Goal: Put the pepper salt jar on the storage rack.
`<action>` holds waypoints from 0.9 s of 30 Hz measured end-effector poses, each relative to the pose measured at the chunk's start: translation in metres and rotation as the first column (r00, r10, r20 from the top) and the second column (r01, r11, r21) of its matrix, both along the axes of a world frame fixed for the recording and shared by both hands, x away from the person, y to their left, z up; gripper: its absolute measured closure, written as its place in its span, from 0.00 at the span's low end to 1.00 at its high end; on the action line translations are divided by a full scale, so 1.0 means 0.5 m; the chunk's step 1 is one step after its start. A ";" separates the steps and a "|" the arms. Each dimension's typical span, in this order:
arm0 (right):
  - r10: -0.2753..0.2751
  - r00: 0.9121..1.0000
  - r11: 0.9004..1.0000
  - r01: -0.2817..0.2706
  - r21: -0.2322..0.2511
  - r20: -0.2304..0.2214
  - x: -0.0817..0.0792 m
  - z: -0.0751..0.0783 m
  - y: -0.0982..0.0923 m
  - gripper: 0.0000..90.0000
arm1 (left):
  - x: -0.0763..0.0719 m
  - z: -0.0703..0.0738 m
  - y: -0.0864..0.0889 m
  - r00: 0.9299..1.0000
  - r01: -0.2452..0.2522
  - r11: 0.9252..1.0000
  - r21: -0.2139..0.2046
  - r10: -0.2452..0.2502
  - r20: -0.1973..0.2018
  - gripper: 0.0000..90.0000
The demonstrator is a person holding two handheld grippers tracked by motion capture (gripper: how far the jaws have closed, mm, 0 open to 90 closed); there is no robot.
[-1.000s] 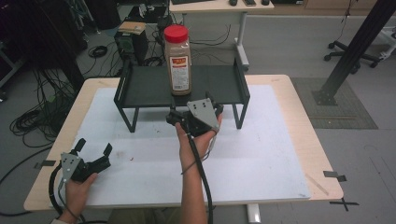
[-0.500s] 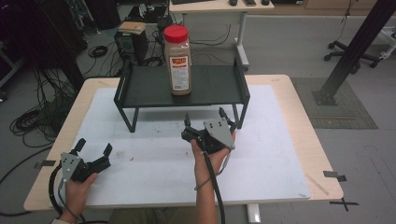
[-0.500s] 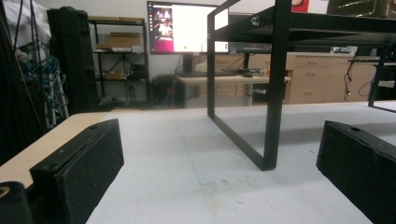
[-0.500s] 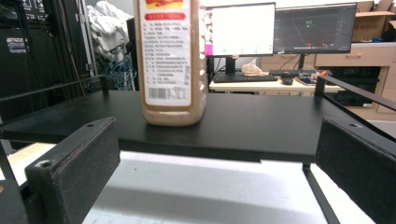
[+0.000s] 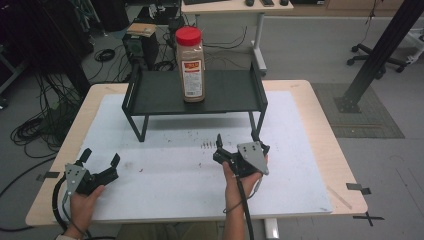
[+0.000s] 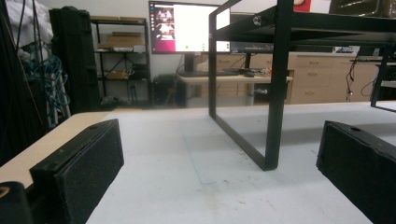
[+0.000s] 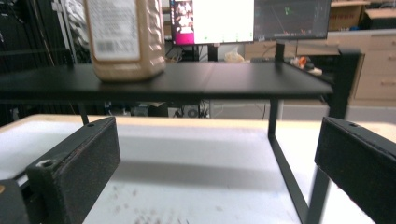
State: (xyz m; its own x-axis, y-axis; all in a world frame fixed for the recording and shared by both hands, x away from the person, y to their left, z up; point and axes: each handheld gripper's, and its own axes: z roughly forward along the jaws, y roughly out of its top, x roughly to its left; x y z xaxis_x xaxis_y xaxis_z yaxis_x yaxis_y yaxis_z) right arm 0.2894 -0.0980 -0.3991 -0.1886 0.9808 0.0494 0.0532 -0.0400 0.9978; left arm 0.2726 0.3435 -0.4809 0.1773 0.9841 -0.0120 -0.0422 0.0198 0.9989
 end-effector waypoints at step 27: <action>-0.106 0.992 0.994 0.108 0.022 -0.061 -0.014 -0.139 -0.108 0.01 | 0.000 0.000 -0.001 1.000 -0.007 1.000 0.001 0.007 -0.002 0.01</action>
State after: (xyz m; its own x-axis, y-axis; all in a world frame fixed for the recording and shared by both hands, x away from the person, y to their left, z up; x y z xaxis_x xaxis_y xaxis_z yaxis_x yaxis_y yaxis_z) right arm 0.2827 -0.1519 -0.4687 -0.0787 0.9935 0.0820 0.1068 -0.0734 0.9916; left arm 0.2727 0.3433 -0.4808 0.1700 0.9854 -0.0110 -0.0405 0.0181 0.9990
